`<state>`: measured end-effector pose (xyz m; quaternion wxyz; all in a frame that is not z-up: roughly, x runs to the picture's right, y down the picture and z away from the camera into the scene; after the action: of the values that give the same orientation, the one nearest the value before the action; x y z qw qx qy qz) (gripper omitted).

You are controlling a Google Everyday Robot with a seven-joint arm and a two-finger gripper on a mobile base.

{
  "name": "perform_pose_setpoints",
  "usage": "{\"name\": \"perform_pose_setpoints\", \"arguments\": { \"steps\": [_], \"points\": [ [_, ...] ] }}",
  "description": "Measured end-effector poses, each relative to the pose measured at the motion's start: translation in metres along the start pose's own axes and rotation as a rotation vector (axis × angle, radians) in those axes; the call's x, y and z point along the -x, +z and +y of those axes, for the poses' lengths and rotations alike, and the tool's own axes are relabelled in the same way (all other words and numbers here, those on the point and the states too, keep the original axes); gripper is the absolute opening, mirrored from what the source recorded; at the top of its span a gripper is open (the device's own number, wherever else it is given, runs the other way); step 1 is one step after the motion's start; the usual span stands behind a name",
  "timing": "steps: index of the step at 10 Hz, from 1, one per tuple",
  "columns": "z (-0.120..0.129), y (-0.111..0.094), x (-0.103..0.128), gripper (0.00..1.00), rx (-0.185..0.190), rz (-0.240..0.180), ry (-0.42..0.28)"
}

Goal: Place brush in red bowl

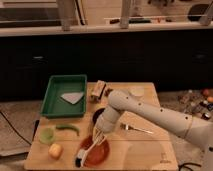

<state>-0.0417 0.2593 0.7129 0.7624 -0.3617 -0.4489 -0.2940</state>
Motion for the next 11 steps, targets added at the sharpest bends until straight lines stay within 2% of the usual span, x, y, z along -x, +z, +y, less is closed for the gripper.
{"name": "perform_pose_setpoints", "arguments": {
  "steps": [6,11],
  "points": [
    [0.000,-0.003,-0.001,0.80,-0.004,-0.002,0.000],
    [-0.005,-0.019,0.019,0.80,0.006,0.064,-0.068]
  ]
}}
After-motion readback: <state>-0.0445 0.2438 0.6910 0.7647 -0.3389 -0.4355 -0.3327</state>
